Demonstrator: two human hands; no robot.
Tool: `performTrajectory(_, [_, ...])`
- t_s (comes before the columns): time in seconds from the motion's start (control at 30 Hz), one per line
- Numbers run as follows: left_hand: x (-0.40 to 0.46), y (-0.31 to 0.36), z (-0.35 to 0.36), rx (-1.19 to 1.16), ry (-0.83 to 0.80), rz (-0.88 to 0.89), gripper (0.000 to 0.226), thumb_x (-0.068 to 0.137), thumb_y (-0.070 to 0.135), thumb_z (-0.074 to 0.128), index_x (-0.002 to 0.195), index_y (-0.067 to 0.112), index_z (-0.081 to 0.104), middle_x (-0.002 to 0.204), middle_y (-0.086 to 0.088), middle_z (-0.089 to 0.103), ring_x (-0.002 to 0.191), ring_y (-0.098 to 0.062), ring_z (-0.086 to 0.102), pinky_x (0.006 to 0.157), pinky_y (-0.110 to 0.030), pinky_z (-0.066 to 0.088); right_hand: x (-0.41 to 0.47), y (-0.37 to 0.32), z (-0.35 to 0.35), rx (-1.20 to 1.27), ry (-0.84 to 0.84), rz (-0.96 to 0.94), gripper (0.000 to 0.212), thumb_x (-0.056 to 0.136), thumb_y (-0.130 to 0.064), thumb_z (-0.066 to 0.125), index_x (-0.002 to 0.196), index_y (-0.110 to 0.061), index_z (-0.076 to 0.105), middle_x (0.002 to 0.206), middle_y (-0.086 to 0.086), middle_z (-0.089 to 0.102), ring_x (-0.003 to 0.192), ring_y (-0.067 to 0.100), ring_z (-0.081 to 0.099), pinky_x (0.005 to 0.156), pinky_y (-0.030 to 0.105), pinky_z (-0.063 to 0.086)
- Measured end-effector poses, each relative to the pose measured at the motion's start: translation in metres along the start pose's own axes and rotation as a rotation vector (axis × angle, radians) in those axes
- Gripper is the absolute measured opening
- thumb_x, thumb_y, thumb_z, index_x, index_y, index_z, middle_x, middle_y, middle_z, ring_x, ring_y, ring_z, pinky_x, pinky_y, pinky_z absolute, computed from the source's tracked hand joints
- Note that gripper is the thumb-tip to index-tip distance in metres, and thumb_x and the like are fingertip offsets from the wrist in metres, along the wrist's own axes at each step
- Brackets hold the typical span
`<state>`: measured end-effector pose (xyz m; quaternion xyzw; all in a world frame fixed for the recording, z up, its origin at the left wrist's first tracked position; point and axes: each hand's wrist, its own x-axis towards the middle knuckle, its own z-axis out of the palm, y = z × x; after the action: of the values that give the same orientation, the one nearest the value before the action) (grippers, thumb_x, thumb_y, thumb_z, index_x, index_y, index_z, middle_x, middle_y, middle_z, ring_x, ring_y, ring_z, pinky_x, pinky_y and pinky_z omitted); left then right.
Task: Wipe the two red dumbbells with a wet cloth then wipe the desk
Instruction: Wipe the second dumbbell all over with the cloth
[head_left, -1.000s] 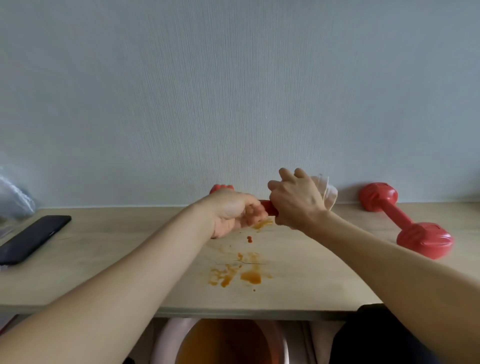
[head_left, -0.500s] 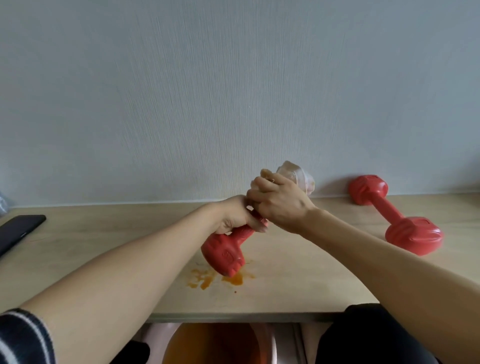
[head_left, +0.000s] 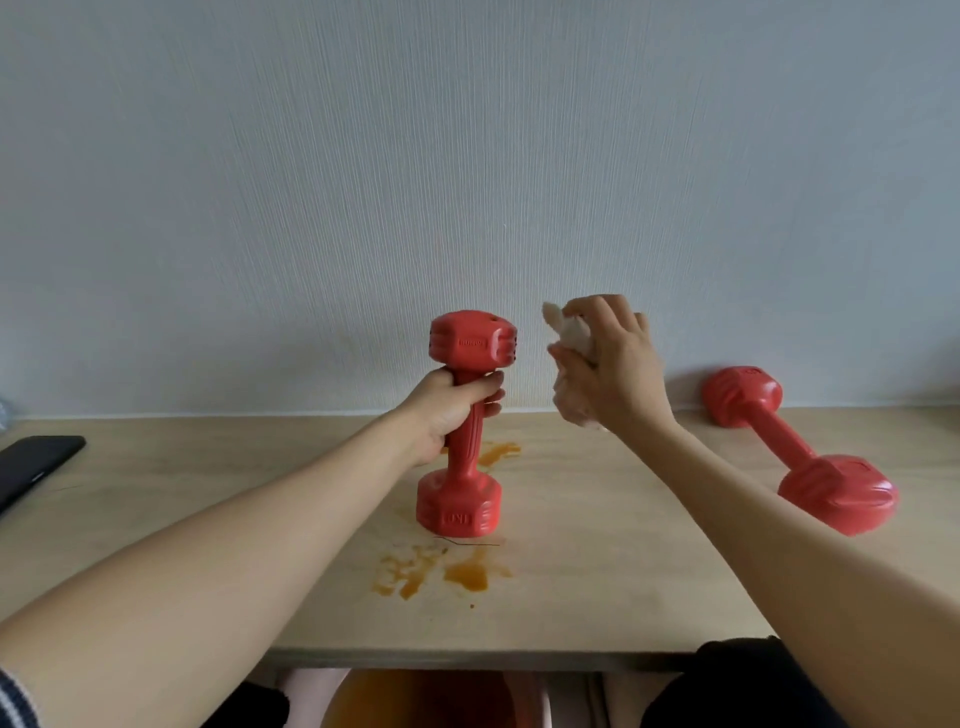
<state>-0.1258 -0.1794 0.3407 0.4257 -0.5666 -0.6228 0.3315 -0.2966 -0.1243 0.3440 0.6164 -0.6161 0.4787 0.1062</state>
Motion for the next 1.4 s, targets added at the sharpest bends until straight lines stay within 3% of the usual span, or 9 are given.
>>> performTrajectory(0.23, [-0.002,-0.004,-0.015,-0.042,0.015,0.056,0.007,0.087,0.016,0.063,0.080,0.017,0.063,0.075,-0.001,0.063,0.073,-0.014,0.062,0.071,-0.027,0.045,0.003,-0.019,0.029,0.412,0.120,0.172,0.016,0.086,-0.027,0.062,0.101,-0.022,0.064,0.113,-0.009,0.050,0.109,0.016,0.052,0.095,0.031,0.043])
performTrajectory(0.4, [-0.004,-0.015,-0.025,-0.060,-0.004,0.174,0.010,0.090,0.014,0.058,0.080,0.014,0.060,0.074,0.000,0.060,0.067,-0.009,0.061,0.076,-0.029,0.047,0.005,-0.031,0.038,0.560,0.202,0.299,0.022,0.088,-0.036,0.057,0.108,-0.027,0.055,0.114,0.008,0.053,0.102,0.015,0.056,0.084,0.011,0.041])
performTrajectory(0.6, [0.010,-0.031,-0.029,0.192,0.049,0.340,0.010,0.081,0.016,0.063,0.080,0.007,0.058,0.066,-0.003,0.059,0.060,-0.011,0.053,0.060,-0.030,0.041,0.012,-0.065,0.050,0.244,-0.064,-0.272,0.038,0.088,-0.041,0.048,0.119,-0.023,0.061,0.127,0.002,0.053,0.123,0.014,0.042,0.104,0.024,0.031])
performTrajectory(0.67, [0.013,-0.033,-0.027,0.166,0.050,0.367,0.005,0.084,0.012,0.060,0.083,0.013,0.056,0.066,0.001,0.057,0.061,-0.012,0.049,0.055,-0.026,0.039,0.010,-0.061,0.055,0.236,-0.135,-0.240,0.041,0.093,-0.040,0.040,0.123,-0.021,0.059,0.131,-0.002,0.053,0.128,0.014,0.040,0.108,0.027,0.028])
performTrajectory(0.77, [0.014,-0.033,-0.023,0.102,-0.001,0.397,0.011,0.089,0.003,0.055,0.089,0.014,0.052,0.069,-0.002,0.053,0.063,-0.012,0.046,0.056,-0.024,0.037,0.010,-0.051,0.054,0.378,-0.111,-0.089,0.039,0.096,-0.038,0.037,0.121,-0.019,0.060,0.122,-0.010,0.053,0.122,0.007,0.047,0.106,0.031,0.034])
performTrajectory(0.9, [0.017,-0.032,-0.019,0.103,-0.007,0.401,0.011,0.090,0.001,0.053,0.089,0.011,0.050,0.065,0.002,0.051,0.057,-0.006,0.046,0.059,-0.023,0.039,0.010,-0.046,0.055,0.439,-0.049,0.061,0.023,0.097,-0.033,0.046,0.107,-0.024,0.064,0.106,-0.008,0.061,0.102,-0.001,0.056,0.091,0.013,0.039])
performTrajectory(1.03, [0.016,-0.032,-0.020,0.049,-0.034,0.364,0.012,0.090,0.002,0.054,0.080,0.007,0.050,0.068,-0.002,0.050,0.066,-0.017,0.051,0.074,-0.036,0.046,0.005,-0.035,0.051,0.485,-0.006,0.245,0.017,0.091,-0.042,0.056,0.084,-0.028,0.062,0.083,0.005,0.065,0.076,0.017,0.063,0.073,0.035,0.050])
performTrajectory(1.23, [0.017,-0.031,-0.022,0.104,0.015,0.381,0.006,0.091,0.013,0.056,0.089,0.011,0.050,0.072,-0.009,0.050,0.066,-0.018,0.051,0.064,-0.038,0.043,-0.013,-0.051,0.047,0.150,0.008,-0.316,0.028,0.094,-0.018,0.053,0.120,-0.019,0.062,0.130,0.002,0.054,0.120,0.022,0.045,0.103,0.026,0.034])
performTrajectory(1.4, [0.017,-0.032,-0.025,0.186,0.062,0.387,0.028,0.078,0.025,0.052,0.100,0.007,0.050,0.075,-0.011,0.053,0.067,-0.020,0.053,0.062,-0.038,0.042,-0.016,-0.053,0.060,-0.001,-0.009,-0.371,0.034,0.096,-0.020,0.045,0.128,-0.018,0.057,0.139,0.006,0.048,0.122,0.033,0.043,0.101,0.035,0.041])
